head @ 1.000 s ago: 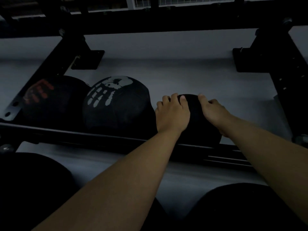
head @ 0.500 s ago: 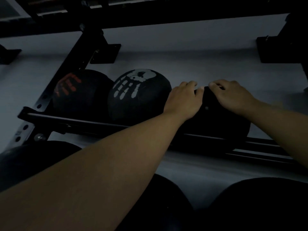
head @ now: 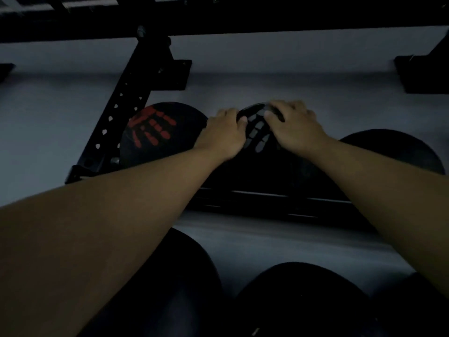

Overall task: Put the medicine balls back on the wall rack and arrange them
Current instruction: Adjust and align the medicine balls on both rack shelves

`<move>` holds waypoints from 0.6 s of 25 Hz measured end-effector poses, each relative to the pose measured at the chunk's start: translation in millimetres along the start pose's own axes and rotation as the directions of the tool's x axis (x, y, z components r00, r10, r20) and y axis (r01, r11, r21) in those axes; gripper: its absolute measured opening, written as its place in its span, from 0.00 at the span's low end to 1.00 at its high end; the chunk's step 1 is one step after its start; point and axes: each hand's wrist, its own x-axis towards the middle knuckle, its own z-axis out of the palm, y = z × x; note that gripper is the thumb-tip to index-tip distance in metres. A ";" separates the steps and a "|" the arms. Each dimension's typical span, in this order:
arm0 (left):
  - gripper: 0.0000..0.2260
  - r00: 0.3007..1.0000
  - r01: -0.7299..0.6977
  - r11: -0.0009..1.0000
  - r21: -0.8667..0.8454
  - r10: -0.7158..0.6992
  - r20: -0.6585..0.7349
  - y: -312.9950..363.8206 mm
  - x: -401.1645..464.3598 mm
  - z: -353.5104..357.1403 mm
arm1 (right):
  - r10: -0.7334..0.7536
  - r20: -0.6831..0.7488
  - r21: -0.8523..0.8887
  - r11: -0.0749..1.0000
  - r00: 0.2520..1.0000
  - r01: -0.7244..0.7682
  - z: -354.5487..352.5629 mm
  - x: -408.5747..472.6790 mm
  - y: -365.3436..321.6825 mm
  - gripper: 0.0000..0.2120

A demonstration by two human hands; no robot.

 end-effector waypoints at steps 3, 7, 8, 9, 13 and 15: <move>0.27 0.999 -0.004 0.978 -0.210 0.012 0.036 -5.7 -7.2 22.1 | 0.011 -0.014 -0.074 0.997 1.000 -0.012 8.6 -6.8 1.1 0.29; 0.26 0.999 -0.030 0.971 -0.236 0.019 -0.050 -3.1 -6.9 35.6 | 0.023 0.031 -0.104 0.994 0.999 -0.019 3.6 -6.0 7.7 0.30; 0.26 0.998 -0.039 0.973 -0.226 0.027 -0.057 -3.6 -6.1 35.3 | 0.027 0.033 -0.105 0.994 0.999 -0.023 3.5 -5.0 7.0 0.30; 0.26 0.998 -0.042 0.975 -0.220 0.031 -0.054 -4.2 -6.0 34.5 | 0.029 0.037 -0.105 0.994 0.999 -0.025 3.7 -4.6 6.1 0.30; 0.27 0.998 -0.068 0.991 -0.117 0.070 0.007 -7.9 -9.6 22.0 | 0.044 0.029 -0.109 0.993 0.999 -0.041 4.6 -8.8 3.6 0.29; 0.27 0.993 -0.117 0.993 0.020 0.116 0.033 -14.2 -7.0 5.8 | 0.051 -0.013 -0.128 0.990 0.999 -0.052 5.5 -10.3 -5.7 0.28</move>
